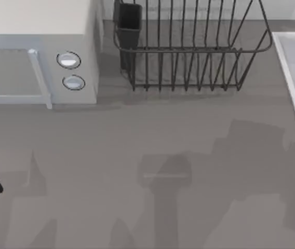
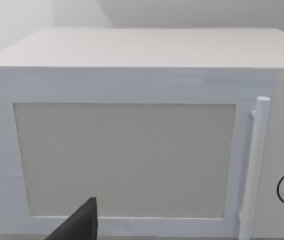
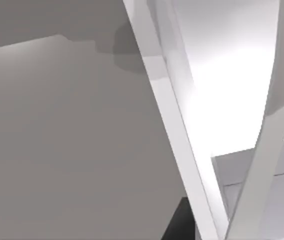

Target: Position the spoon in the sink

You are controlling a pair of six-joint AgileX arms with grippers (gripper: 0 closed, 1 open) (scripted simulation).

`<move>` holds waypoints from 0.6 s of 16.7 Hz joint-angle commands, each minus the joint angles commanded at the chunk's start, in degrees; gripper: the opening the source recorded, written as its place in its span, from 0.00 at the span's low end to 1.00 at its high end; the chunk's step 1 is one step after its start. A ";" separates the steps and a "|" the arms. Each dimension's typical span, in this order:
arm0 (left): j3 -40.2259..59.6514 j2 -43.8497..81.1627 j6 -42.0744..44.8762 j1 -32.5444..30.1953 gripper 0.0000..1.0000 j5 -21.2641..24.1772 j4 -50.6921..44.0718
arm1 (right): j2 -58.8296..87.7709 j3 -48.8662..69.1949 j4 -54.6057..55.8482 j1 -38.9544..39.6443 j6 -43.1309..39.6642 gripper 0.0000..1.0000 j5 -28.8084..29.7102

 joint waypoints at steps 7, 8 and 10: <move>0.00 0.00 0.00 0.00 1.00 0.00 0.00 | 30.24 46.01 -12.78 4.39 5.09 0.00 -0.10; 0.00 0.00 0.00 0.00 1.00 0.00 0.00 | 33.76 51.39 -14.12 5.00 5.96 0.00 -0.11; 0.00 0.00 0.00 0.00 1.00 0.00 0.00 | 39.90 60.40 -16.32 6.10 7.66 0.00 -0.09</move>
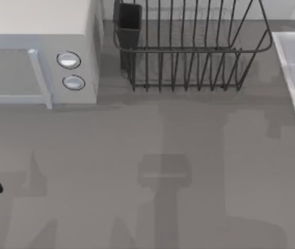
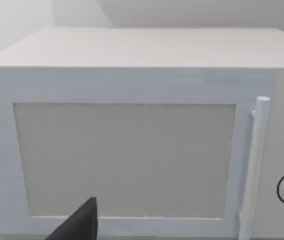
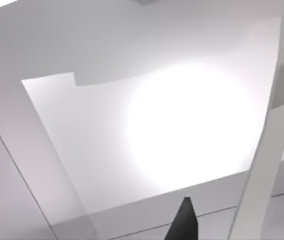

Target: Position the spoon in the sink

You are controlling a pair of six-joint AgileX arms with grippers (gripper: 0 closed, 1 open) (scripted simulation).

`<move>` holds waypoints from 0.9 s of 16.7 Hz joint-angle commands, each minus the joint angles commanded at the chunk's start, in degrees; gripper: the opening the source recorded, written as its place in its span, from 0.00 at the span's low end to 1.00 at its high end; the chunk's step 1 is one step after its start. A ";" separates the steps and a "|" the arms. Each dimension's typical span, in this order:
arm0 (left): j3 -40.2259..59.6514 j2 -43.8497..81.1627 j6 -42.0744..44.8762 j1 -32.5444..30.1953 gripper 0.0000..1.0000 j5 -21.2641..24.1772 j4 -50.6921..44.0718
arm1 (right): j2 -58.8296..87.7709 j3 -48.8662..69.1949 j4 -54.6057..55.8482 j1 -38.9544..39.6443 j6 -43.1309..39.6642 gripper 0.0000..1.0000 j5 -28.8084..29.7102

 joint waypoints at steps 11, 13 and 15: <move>0.00 0.00 0.00 0.00 1.00 0.00 0.00 | 9.03 12.69 -2.66 1.58 3.23 0.00 0.11; 0.00 0.00 0.00 0.00 1.00 0.00 0.00 | 8.63 11.79 -1.85 1.57 3.27 0.00 0.11; 0.00 0.00 0.00 0.00 1.00 0.00 0.00 | 7.46 8.52 0.58 1.63 3.32 0.00 0.12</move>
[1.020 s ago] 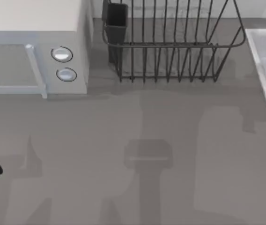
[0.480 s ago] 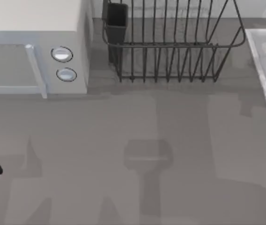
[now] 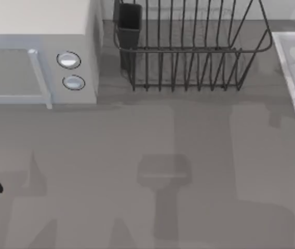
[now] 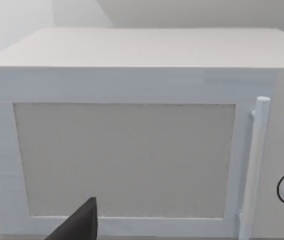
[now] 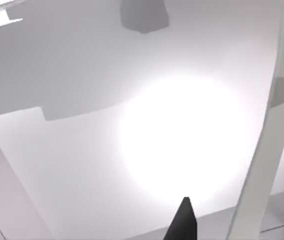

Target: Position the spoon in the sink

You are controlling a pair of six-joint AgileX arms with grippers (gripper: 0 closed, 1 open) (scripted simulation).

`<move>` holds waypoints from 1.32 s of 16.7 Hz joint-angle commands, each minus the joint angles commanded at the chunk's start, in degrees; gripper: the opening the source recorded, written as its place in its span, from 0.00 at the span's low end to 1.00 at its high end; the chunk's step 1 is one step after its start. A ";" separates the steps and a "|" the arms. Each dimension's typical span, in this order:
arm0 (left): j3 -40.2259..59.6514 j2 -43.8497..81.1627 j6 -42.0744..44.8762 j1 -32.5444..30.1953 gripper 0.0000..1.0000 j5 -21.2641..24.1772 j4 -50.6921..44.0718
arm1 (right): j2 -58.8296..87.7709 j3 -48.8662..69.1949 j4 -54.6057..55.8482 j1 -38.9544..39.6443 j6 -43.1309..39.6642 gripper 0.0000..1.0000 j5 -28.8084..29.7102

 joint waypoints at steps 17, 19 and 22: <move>0.00 0.00 0.00 0.00 1.00 0.00 0.00 | -6.65 -22.14 14.84 0.41 -0.04 0.30 -0.12; 0.00 0.00 0.00 0.00 1.00 0.00 0.00 | -6.65 -22.14 14.84 0.41 -0.04 0.45 -0.12; 0.00 0.00 0.00 0.00 1.00 0.00 0.00 | -6.65 -22.14 14.84 0.41 -0.04 0.68 -0.12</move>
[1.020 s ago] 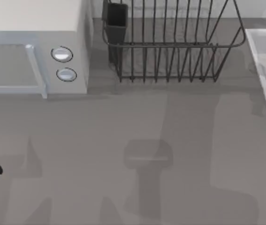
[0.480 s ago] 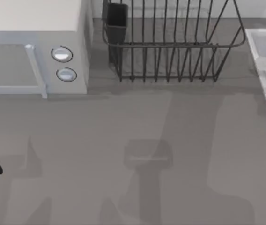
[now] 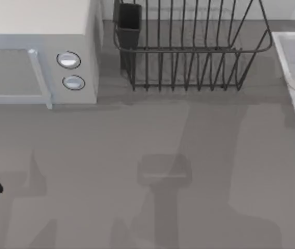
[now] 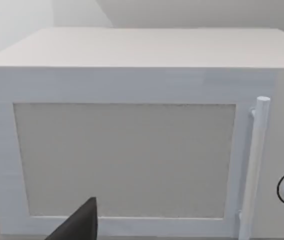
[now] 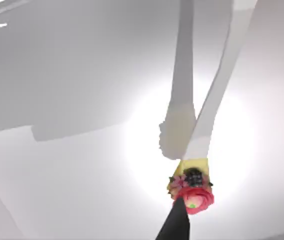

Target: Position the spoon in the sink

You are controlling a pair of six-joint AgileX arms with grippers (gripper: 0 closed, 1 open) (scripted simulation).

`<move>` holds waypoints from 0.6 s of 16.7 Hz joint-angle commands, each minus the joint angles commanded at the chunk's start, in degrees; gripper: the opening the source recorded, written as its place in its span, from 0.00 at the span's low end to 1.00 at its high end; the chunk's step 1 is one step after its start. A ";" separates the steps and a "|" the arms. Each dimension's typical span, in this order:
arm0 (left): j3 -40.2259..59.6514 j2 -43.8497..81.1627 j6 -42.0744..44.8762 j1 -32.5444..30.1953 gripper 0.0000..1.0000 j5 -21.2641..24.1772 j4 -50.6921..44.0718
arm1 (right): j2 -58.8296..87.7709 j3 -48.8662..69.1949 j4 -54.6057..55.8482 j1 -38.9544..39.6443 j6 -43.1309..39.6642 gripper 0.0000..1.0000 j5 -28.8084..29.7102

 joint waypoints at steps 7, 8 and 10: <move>0.00 0.00 0.00 0.00 1.00 0.00 0.00 | 0.00 0.00 0.00 0.00 0.00 1.00 0.00; 0.00 0.00 0.00 0.00 1.00 0.00 0.00 | 0.00 0.00 0.00 0.00 0.00 1.00 0.00; 0.00 0.00 0.00 0.00 1.00 0.00 0.00 | 0.00 0.00 0.00 0.00 0.00 1.00 0.00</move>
